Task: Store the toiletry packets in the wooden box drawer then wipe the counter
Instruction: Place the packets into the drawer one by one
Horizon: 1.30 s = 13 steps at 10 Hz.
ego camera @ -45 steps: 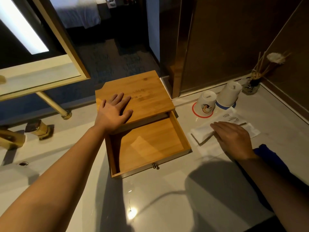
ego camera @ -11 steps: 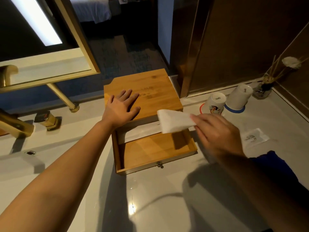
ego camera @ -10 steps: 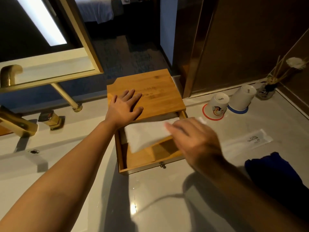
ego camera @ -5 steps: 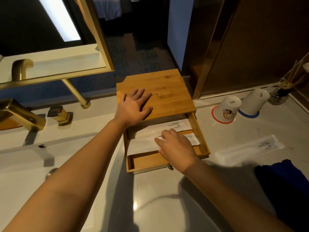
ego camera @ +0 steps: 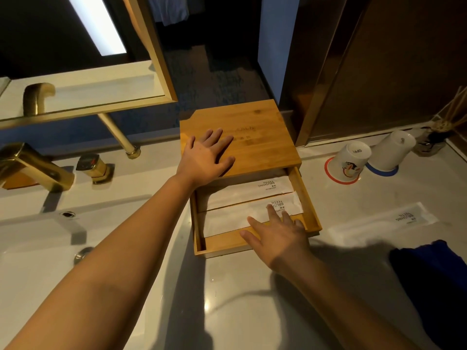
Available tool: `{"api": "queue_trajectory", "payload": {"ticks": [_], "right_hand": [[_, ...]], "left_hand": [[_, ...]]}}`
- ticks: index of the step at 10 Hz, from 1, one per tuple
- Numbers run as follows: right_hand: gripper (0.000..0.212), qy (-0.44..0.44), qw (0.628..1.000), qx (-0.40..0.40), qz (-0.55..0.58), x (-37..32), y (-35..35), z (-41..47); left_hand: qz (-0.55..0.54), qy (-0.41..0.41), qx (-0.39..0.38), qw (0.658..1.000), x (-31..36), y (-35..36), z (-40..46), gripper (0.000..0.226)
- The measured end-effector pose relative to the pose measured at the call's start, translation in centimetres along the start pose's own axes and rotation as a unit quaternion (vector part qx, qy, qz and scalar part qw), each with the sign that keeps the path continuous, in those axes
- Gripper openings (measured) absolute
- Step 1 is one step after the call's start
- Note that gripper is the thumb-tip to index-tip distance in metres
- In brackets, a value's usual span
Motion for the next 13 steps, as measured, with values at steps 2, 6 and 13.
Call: {"api": "queue_trajectory", "payload": {"ticks": [2,6,13], "right_hand": [[0.061,0.014,0.999,-0.012,-0.026,0.2,0.4,0.1],[0.062,0.004,0.999,0.035,0.0,-0.2,-0.7,-0.6],[0.04,-0.021,0.956,0.282,-0.076,24.1,-0.9,-3.0]], "left_hand": [[0.003,0.0,0.002,1.0,0.0,0.0,0.0,0.059],[0.01,-0.001,-0.004,1.0,-0.2,0.2,0.1,0.061],[0.024,-0.002,-0.015,1.0,0.0,0.4,0.0,0.062]]}}
Point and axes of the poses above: each hand's wrist, its own z-axis towards the middle knuckle, its own y-axis out of the palm, x = y × z, the point moved 10 cm from there along z, towards the middle knuckle, and after that the axes turned 1 degree about y, right-handed, at the moved point
